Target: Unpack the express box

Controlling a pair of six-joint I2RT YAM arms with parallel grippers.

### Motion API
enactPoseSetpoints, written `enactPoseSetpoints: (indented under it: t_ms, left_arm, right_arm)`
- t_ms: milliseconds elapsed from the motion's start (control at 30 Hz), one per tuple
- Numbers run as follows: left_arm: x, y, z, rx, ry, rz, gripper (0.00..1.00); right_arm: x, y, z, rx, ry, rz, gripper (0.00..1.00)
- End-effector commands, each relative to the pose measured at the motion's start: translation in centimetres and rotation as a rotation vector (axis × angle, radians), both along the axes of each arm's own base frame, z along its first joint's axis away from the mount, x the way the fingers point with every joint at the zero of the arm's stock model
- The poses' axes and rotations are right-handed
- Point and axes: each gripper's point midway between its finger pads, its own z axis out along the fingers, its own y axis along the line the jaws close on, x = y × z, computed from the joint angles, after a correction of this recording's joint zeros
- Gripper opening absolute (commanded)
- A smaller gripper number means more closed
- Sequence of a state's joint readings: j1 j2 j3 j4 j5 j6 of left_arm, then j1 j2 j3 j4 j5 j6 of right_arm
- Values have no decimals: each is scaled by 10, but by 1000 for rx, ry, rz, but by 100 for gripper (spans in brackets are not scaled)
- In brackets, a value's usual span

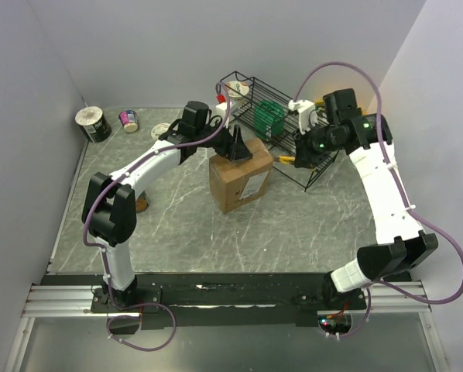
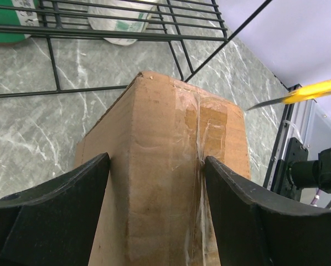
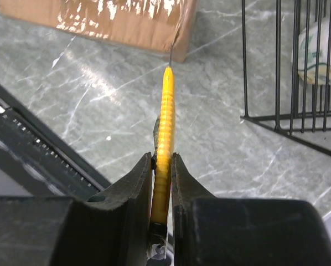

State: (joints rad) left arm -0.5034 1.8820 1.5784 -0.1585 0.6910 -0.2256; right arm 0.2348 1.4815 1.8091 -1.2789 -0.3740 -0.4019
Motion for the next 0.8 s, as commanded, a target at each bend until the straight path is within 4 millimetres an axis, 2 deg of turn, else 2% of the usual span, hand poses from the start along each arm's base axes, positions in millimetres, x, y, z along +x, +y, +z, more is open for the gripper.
enactPoseSetpoints:
  t_ms: [0,100,200,433,600,767]
  left_arm:
    - [7,15,-51,128,41,64,74]
    - [3,13,-51,129,31,49,74]
    - [0,11,-50,136,22,38,75]
    - [-8,4,-48,140,15,20,75]
    - [-11,4,-51,148,18,19,75]
    - [-11,6,-51,156,13,26,75]
  right_arm:
    - [-16,-17,18,29,66,-37,0]
    - [15,-26,45,98,-83,-114,0]
    - [38,-22,64,139,-195,-138,0]
    - [77,3,70,229,-152,-145,0]
    - [82,22,62,179,-152,-88,0]
    - [68,36,40,136,-87,-50,0]
